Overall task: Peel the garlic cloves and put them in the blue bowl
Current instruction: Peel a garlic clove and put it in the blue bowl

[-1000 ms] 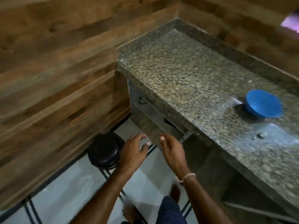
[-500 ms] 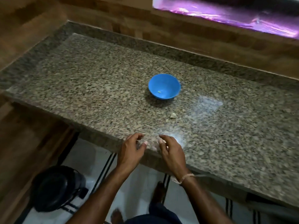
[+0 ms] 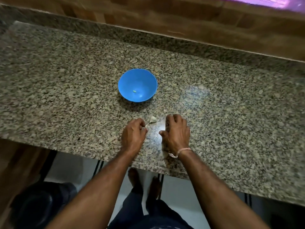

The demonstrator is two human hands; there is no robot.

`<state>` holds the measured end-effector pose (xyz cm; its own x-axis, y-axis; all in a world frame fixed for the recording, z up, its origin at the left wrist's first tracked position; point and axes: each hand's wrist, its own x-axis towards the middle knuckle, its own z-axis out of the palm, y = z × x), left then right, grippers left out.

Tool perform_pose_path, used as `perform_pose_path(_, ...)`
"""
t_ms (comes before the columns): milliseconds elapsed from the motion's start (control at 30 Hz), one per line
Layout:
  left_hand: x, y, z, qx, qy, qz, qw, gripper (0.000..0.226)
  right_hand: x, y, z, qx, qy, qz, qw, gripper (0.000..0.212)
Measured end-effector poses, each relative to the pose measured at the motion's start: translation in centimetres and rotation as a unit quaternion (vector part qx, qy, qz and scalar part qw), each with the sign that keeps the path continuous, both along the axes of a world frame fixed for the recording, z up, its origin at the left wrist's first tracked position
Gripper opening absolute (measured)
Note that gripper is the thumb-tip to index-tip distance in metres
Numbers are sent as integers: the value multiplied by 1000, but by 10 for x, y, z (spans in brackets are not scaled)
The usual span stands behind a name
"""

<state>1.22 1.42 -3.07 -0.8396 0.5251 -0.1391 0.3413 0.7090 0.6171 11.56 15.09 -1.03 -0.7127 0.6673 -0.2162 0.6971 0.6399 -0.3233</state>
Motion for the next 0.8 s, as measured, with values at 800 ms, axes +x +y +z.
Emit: perform_pose_path(800, -88, 24, 63, 59, 111, -17, 992, 17, -19, -13, -6, -29, 69, -66, 995, 66)
